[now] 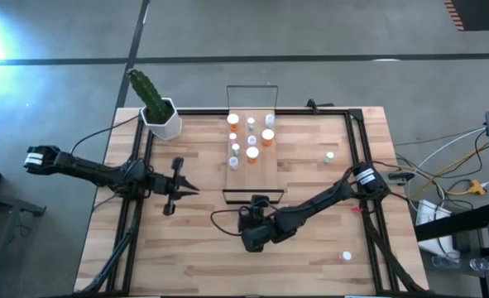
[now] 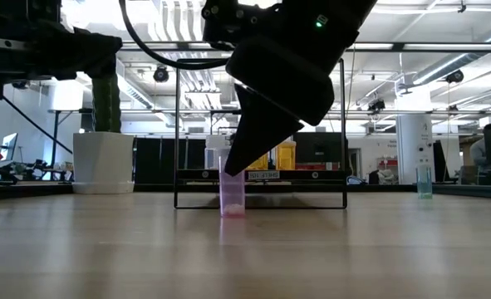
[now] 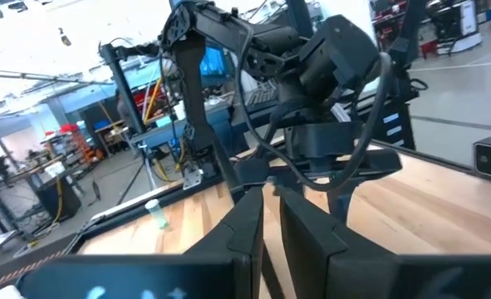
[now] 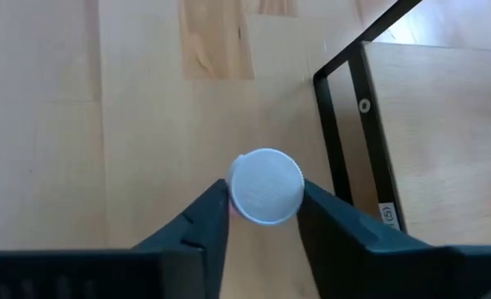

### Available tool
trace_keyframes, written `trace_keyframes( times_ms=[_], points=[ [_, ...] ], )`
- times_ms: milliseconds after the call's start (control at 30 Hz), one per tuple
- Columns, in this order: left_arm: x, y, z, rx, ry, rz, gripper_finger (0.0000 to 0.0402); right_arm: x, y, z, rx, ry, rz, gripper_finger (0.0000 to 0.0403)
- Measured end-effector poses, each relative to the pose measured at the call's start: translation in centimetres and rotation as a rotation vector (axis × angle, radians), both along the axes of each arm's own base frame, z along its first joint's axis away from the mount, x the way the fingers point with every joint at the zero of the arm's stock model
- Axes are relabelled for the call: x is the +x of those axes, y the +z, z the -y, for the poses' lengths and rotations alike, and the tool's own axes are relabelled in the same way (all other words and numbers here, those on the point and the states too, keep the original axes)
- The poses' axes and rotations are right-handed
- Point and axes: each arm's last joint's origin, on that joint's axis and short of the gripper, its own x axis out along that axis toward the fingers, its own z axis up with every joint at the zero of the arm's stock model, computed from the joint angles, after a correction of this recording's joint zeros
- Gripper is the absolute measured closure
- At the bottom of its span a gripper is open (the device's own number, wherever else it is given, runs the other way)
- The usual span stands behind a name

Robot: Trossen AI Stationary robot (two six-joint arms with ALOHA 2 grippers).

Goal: Pick and place medicine bottles onto shelf by color
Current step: Put the left pink transparent pill bottle on the shelf

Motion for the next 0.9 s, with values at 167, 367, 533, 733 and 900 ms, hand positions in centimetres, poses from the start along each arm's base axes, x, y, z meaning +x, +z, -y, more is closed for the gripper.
trace_keyframes(
  times_ms=[167, 367, 533, 733, 900],
  points=[
    [0.0, 0.0, 0.0, 0.0, 0.003, 0.003, 0.0378, 0.0, 0.0, 0.0, -0.008, 0.016, -0.006, 0.0326],
    [0.0, 0.0, 0.0, 0.0, 0.004, 0.001, 0.0378, -0.3, 2.9, -0.9, 0.083, 0.113, 0.015, 0.0324],
    [0.0, 0.0, 0.0, 0.001, 0.004, 0.0, 0.0378, -2.4, 8.8, -1.7, 0.121, 0.198, 0.085, 0.0324],
    [0.1, -0.1, 0.0, 0.001, 0.008, -0.004, 0.0378, -8.1, 17.8, 0.9, 0.083, 0.187, 0.188, 0.0328],
    [0.1, -0.1, 0.0, 0.007, 0.01, -0.009, 0.0378, -12.7, 23.0, 4.6, -0.002, 0.066, 0.316, 0.0327]
  ],
)
